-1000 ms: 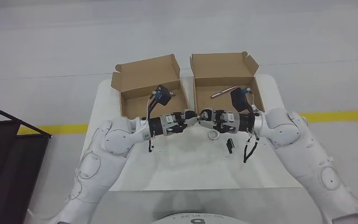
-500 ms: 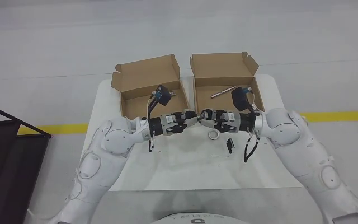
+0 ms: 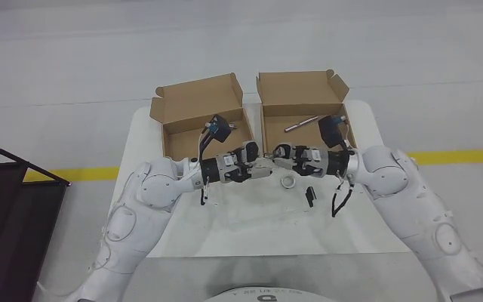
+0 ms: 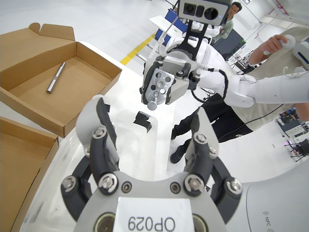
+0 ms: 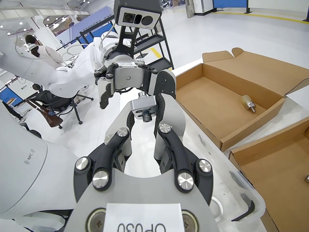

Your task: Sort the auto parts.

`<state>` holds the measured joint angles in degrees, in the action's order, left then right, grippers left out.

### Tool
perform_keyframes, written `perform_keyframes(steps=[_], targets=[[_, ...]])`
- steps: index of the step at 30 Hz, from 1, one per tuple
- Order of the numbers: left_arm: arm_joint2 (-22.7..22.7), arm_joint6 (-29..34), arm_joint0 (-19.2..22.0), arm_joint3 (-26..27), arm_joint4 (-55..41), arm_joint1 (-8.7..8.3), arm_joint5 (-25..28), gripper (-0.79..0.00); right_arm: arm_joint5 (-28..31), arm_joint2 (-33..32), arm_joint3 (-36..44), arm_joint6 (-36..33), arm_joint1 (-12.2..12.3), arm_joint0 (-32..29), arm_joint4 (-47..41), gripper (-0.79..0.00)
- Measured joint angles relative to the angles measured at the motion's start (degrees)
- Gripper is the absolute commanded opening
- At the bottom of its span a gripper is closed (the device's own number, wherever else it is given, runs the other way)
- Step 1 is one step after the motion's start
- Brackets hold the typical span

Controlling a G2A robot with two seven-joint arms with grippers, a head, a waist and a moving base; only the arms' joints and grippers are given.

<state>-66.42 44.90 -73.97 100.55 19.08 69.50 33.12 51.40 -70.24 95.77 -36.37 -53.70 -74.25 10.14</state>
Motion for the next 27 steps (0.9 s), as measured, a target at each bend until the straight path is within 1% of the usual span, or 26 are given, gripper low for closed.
perform_keyframes(steps=[3,6,10,13,15,19,24,25,27], targets=[[0.0,0.0,0.0,0.0,0.0,0.0,0.0,0.0,-0.81,-3.35,-1.94,2.51,0.39,-0.7,0.38,-0.785],[0.0,0.0,0.0,0.0,0.0,0.0,0.0,0.0,-2.56,-8.44,-5.49,6.6,0.88,-1.9,-0.25,-0.785],[0.0,0.0,0.0,0.0,0.0,0.0,0.0,0.0,-8.39,-14.72,-10.92,11.1,1.4,-3.44,2.15,-0.785],[0.0,0.0,0.0,0.0,0.0,0.0,0.0,0.0,-13.49,-15.92,-13.62,12.97,1.37,-3.85,4.51,-0.785],[0.0,0.0,0.0,0.0,0.0,0.0,0.0,0.0,-16.71,-15.56,-15.51,13.0,1.24,-3.25,5.54,-0.785],[0.0,0.0,0.0,0.0,0.0,0.0,0.0,0.0,-22.87,-11.22,-20.01,10.58,0.41,0.09,7.2,-0.785],[0.0,0.0,0.0,0.0,0.0,0.0,0.0,0.0,-24.94,-5.44,-24.5,7.12,-0.78,4.36,7.89,-0.785],[0.0,0.0,0.0,0.0,0.0,0.0,0.0,0.0,-24.91,-4.41,-25.38,6.55,-1.02,5.24,8.09,-0.736],[0.0,0.0,0.0,0.0,0.0,0.0,0.0,0.0,-24.72,-3.36,-26.59,6.16,-1.3,6.34,8.24,-0.723]])
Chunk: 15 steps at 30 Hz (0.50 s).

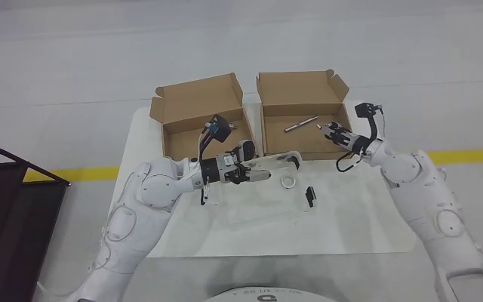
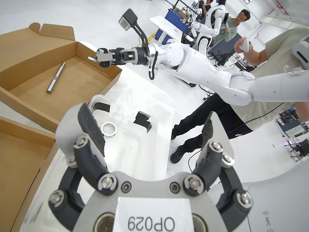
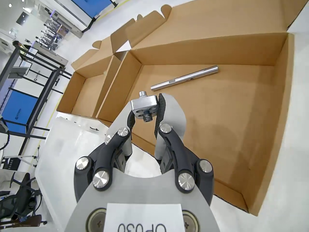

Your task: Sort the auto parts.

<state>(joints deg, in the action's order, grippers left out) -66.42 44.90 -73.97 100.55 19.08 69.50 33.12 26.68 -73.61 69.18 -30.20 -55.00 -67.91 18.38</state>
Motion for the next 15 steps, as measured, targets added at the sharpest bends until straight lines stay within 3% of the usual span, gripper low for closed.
perform_keyframes(steps=[2,5,7,8,15], targets=[[0.0,0.0,0.0,0.0,0.0,0.0,0.0,0.0,0.17,0.63,-1.24,0.07,-0.24,0.95,0.01,-0.72],[0.0,0.0,0.0,0.0,0.0,0.0,0.0,0.0,-0.28,1.27,-2.62,-0.53,-0.46,2.06,0.36,-0.637],[0.0,0.0,0.0,0.0,0.0,0.0,0.0,0.0,-0.93,1.62,-3.44,-1.23,-0.6,2.81,0.43,-0.345],[0.0,0.0,0.0,0.0,0.0,0.0,0.0,0.0,-1.13,1.75,-3.74,-1.49,-0.66,3.07,0.33,0.0],[0.0,0.0,0.0,0.0,0.0,0.0,0.0,0.0,-2.05,2.52,-4.78,-3.14,-0.99,4.46,0.33,0.0]])
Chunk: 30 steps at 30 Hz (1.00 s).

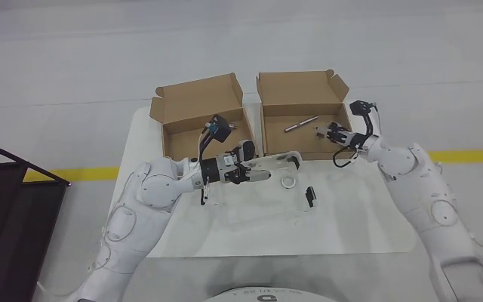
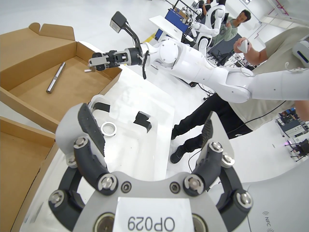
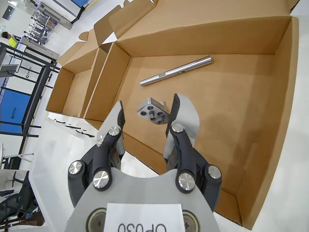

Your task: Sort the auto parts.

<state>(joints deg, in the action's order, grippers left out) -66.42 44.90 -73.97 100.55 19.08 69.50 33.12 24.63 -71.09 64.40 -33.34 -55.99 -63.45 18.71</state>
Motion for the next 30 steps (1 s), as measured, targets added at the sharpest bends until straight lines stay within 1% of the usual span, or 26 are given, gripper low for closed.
perform_keyframes(steps=[3,5,6,9,10,13,14,19,23,24,27,30], targets=[[0.0,0.0,0.0,0.0,0.0,0.0,0.0,0.0,1.12,-0.26,0.94,-0.14,0.0,0.14,-0.31,0.0],[0.0,0.0,0.0,0.0,0.0,0.0,0.0,0.0,4.48,-1.42,2.63,1.26,0.08,-0.52,-2.91,0.0],[0.0,0.0,0.0,0.0,0.0,0.0,0.0,0.0,7.01,-2.14,3.69,1.96,0.15,-1.15,-4.58,0.0],[0.0,0.0,0.0,0.0,0.0,0.0,0.0,0.0,18.88,-4.95,7.29,2.2,0.66,-4.27,-12.55,0.0],[0.0,0.0,0.0,0.0,0.0,0.0,0.0,0.0,23.7,-5.99,8.55,1.48,0.93,-5.65,-15.91,0.0],[0.0,0.0,0.0,0.0,0.0,0.0,0.0,0.0,32.13,-7.88,11.14,-0.84,1.63,-8.47,-22.96,0.0],[0.0,0.0,0.0,0.0,0.0,0.0,0.0,0.0,33.23,-8.16,12.05,-1.65,1.81,-9.12,-24.85,0.0],[0.0,0.0,0.0,0.0,0.0,0.0,0.0,0.0,33.37,-9.83,15.5,-6.56,2.69,-11.57,-33.04,0.0],[0.2,-0.36,-0.17,0.21,0.34,-0.01,-0.24,0.0,33.36,-11.06,14.69,-8.25,2.98,-12.17,-34.76,0.0],[0.4,-0.66,-0.27,0.41,0.77,-0.02,-0.36,0.0,33.2,-11.67,13.89,-8.16,3.06,-12.06,-33.63,0.0],[0.86,-1.39,-0.37,0.83,1.69,-0.13,-0.51,0.0,30.32,-12.44,13.79,-5.95,2.94,-11.46,-23.64,0.0],[0.01,-2.75,-0.46,1.05,1.88,-0.34,-0.64,0.0,24.16,-11.99,16.44,-4.6,2.84,-11.41,-10.62,0.0]])
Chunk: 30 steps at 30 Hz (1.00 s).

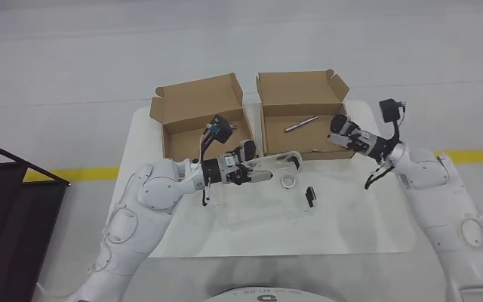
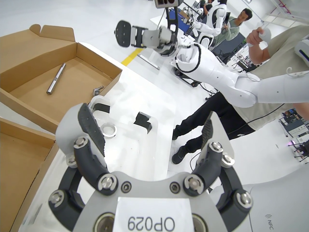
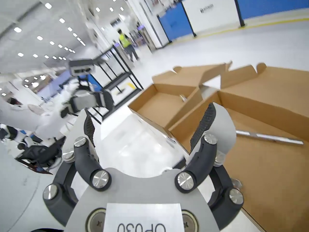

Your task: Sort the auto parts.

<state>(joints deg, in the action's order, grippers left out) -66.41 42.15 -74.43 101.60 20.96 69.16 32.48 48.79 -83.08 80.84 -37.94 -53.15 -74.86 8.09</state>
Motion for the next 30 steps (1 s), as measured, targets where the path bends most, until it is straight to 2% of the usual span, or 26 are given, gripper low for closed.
perform_keyframes(steps=[2,5,9,10,12,17,18,24,26,30], targets=[[-1.55,-1.53,-0.46,0.03,0.03,-0.26,-0.22,0.0,-3.68,0.75,2.84,1.55,-0.13,-0.79,8.33,0.0],[-4.34,-3.3,-1.53,0.53,1.17,-0.75,-0.58,0.0,-6.11,0.74,5.83,3.0,-0.09,-2.21,14.38,0.0],[-7.95,-5.36,-3.75,2.01,4.04,-1.4,-1.47,0.0,-10.54,1.7,10.7,-0.84,0.29,-3.79,25.7,0.0],[-8.95,-6.02,-4.5,2.34,4.3,-1.57,-1.61,0.0,-11.04,2.43,12.5,-2.4,0.34,-4.35,27.68,-0.022],[-10.28,-6.82,-5.56,2.71,4.49,-1.81,-1.75,0.0,-10.22,3.23,15.0,-4.11,0.42,-5.13,27.2,0.0],[-10.97,-7.36,-6.24,2.84,4.23,-1.93,-1.78,0.0,-5.79,5.36,19.72,-10.92,0.91,-6.6,18.23,-0.188],[-10.96,-7.35,-6.23,2.84,4.23,-1.93,-1.78,0.0,-5.9,6.15,20.11,-12.31,0.94,-6.59,16.72,-0.249],[-10.96,-7.34,-6.22,2.84,4.24,-1.92,-1.78,0.0,-12.42,13.07,17.31,-20.04,0.39,-2.61,10.14,-0.28],[-10.96,-7.34,-6.22,2.84,4.24,-1.92,-1.78,0.0,-14.97,14.64,15.49,-20.88,0.12,-0.72,9.8,-0.345],[-10.96,-7.34,-6.22,2.84,4.24,-1.92,-1.78,0.0,-18.86,16.7,13.6,-21.29,-0.23,1.24,10.5,-0.354]])
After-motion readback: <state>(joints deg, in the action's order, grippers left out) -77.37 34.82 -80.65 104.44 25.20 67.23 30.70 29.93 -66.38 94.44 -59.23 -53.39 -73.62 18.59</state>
